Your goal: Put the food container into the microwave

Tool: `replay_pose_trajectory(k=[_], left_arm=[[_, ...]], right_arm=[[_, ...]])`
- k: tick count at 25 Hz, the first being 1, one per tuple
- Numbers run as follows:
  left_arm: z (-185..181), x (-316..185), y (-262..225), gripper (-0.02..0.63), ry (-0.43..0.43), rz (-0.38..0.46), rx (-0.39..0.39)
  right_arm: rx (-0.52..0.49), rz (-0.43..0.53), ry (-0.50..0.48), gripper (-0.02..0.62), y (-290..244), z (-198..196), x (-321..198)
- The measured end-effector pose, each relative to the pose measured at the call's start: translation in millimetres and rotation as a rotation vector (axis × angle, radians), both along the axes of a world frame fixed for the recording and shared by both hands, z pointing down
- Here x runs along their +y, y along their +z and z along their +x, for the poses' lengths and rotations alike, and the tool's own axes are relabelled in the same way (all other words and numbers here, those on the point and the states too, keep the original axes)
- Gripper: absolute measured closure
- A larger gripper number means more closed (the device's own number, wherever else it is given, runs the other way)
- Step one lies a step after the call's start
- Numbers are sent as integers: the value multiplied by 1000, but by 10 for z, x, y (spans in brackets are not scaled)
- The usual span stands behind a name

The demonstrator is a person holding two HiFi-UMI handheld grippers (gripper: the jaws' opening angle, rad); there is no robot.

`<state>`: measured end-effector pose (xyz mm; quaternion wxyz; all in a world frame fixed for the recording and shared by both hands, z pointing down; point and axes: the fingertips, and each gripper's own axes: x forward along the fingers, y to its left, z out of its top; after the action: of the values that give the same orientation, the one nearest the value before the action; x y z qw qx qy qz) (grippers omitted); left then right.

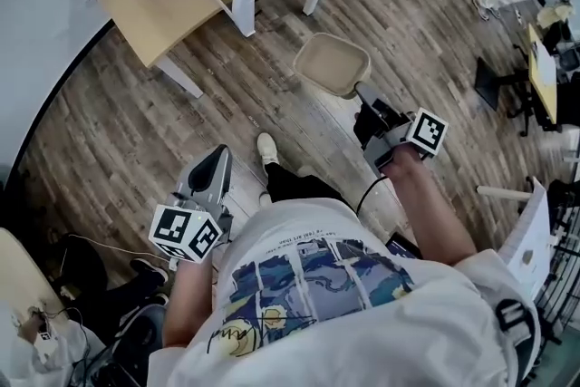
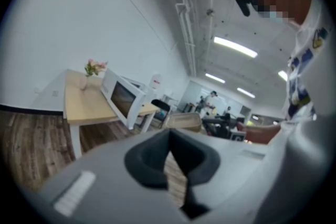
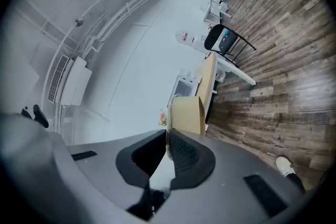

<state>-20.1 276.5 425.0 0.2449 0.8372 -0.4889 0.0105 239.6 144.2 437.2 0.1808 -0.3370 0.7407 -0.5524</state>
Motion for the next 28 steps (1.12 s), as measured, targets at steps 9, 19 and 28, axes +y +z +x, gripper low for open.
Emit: replay_pose_trajectory(k=[9, 19, 28], left_arm=[[-411, -1068, -161, 600, -21, 1, -63], [-622, -1867, -316, 600, -9, 34, -60], [-1387, -2393, -379, 600, 46, 60, -53]], right_arm=[[-69, 60, 8, 572, -171, -314, -1332], [-93, 107, 2, 574, -230, -723, -2416], [-93, 115, 73, 574, -229, -1283, -3050]])
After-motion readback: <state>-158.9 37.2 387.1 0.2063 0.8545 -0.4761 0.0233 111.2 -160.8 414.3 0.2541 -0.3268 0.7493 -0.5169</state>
